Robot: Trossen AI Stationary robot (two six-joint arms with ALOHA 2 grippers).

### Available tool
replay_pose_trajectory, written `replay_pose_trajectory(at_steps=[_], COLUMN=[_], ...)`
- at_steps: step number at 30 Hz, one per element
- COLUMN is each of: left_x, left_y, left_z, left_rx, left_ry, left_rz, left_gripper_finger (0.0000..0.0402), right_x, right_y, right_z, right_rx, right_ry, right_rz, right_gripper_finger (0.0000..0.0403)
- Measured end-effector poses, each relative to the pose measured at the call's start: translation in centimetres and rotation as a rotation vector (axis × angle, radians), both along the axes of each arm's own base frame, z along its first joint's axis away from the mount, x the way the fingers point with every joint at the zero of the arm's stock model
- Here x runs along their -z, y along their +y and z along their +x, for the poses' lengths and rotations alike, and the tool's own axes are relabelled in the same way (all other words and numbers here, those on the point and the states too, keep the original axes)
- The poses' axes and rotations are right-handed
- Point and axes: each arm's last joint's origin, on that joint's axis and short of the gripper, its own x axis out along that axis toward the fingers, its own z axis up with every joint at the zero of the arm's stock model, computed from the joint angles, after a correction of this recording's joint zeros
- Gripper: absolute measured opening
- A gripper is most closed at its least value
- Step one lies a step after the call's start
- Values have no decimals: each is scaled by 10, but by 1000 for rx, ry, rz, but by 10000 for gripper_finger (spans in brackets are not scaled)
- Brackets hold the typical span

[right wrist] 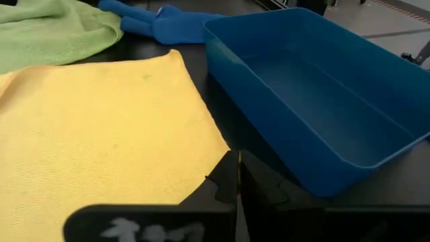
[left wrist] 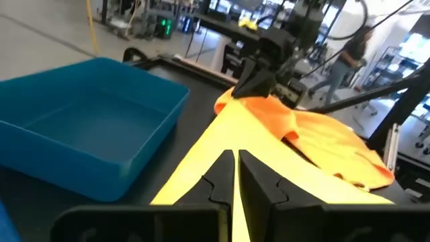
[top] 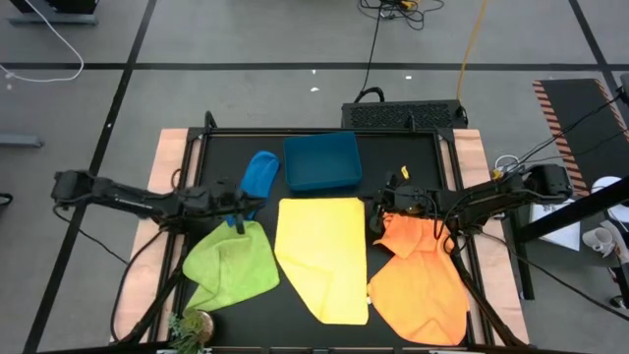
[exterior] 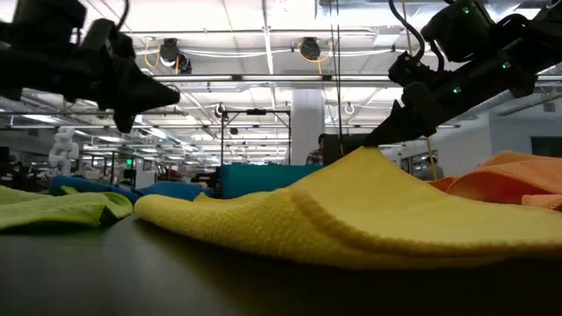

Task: Fold microfiber towels
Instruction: Fold the yellow microfiber cloth

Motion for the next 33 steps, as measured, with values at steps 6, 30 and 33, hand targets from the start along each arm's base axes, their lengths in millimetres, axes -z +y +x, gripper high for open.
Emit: replay_pose_trajectory(at_steps=[6, 30, 33], left_x=[-5, 35, 36], left_y=[8, 41, 40], left_z=[30, 79, 80], left_rx=[-62, -118, -111], left_ry=[142, 511, 513], left_rz=[2, -180, -195], left_gripper_finger=[21, 189, 207], right_x=[-2, -1, -1], right_y=[0, 1, 1], right_z=[1, 1, 1], right_rx=[1, -51, -54], right_ry=[-19, -17, -15], right_rz=[3, 17, 10], right_gripper_finger=[0, 0, 0])
